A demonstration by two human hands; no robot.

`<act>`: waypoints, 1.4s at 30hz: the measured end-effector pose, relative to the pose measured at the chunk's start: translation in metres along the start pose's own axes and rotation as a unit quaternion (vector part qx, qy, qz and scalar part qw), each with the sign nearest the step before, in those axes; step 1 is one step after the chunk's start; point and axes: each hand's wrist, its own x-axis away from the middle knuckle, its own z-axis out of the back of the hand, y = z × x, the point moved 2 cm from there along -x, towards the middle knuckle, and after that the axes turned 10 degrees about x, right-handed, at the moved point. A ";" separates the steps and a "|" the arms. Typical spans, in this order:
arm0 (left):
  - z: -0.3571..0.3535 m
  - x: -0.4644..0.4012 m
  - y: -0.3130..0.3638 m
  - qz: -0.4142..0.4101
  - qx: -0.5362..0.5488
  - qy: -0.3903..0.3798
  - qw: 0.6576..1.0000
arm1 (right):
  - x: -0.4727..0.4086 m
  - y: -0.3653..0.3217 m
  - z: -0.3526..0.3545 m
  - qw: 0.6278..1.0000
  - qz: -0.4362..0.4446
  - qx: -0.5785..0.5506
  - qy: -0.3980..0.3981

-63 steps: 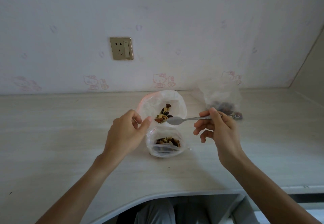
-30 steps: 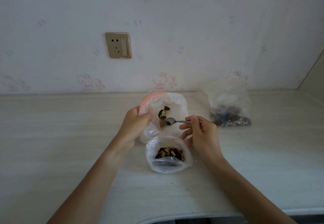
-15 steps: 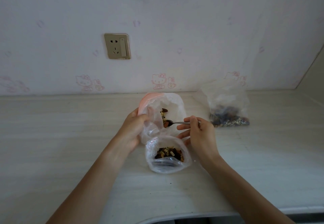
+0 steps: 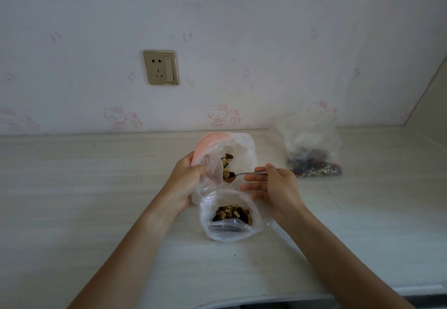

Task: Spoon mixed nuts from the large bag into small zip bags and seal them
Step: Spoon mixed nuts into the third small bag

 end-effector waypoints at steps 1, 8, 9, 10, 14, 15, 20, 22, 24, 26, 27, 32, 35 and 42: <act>0.000 0.000 0.000 0.000 0.000 0.000 1.000 | 0.000 -0.001 0.000 1.000 -0.004 -0.006 -0.001; 0.006 0.001 0.003 0.016 0.009 0.015 1.000 | 0.001 -0.005 0.003 1.000 -0.010 -0.025 -0.003; 0.008 0.000 0.003 0.020 0.016 0.019 0.999 | 0.001 -0.005 0.004 1.000 -0.003 -0.025 -0.004; 0.010 0.000 0.003 0.025 0.026 0.025 0.999 | 0.002 -0.006 0.005 1.000 0.004 -0.024 -0.003; 0.016 -0.003 0.001 0.040 0.059 0.040 0.997 | 0.005 -0.010 0.012 0.999 0.032 -0.012 0.006; 0.016 -0.004 0.001 0.039 0.057 0.037 0.997 | 0.006 -0.012 0.013 0.999 0.037 -0.007 0.006; 0.021 -0.003 0.010 -0.014 -0.021 0.052 0.998 | 0.013 -0.029 0.018 0.998 0.070 0.005 -0.009; 0.026 0.000 0.013 -0.044 -0.042 0.059 0.996 | 0.018 -0.035 0.021 0.996 0.083 0.007 -0.019; 0.032 0.006 0.013 -0.083 -0.070 0.073 0.991 | 0.023 -0.041 0.024 0.995 0.098 0.006 -0.029; 0.037 0.015 0.014 -0.138 -0.122 0.102 0.978 | 0.030 -0.045 0.027 0.994 0.107 0.000 -0.038; 0.039 0.021 0.014 -0.174 -0.155 0.121 0.965 | 0.034 -0.045 0.028 0.993 0.108 -0.002 -0.041; 0.039 0.064 0.015 -0.309 -0.307 0.131 0.890 | 0.055 -0.034 0.043 0.992 0.104 -0.013 -0.068; 0.038 0.082 0.009 -0.240 -0.346 0.101 0.901 | 0.065 -0.023 0.052 0.993 0.087 -0.006 -0.079; 0.016 0.100 -0.010 -0.113 -0.355 0.000 0.928 | 0.078 -0.009 0.055 0.982 0.135 0.089 -0.097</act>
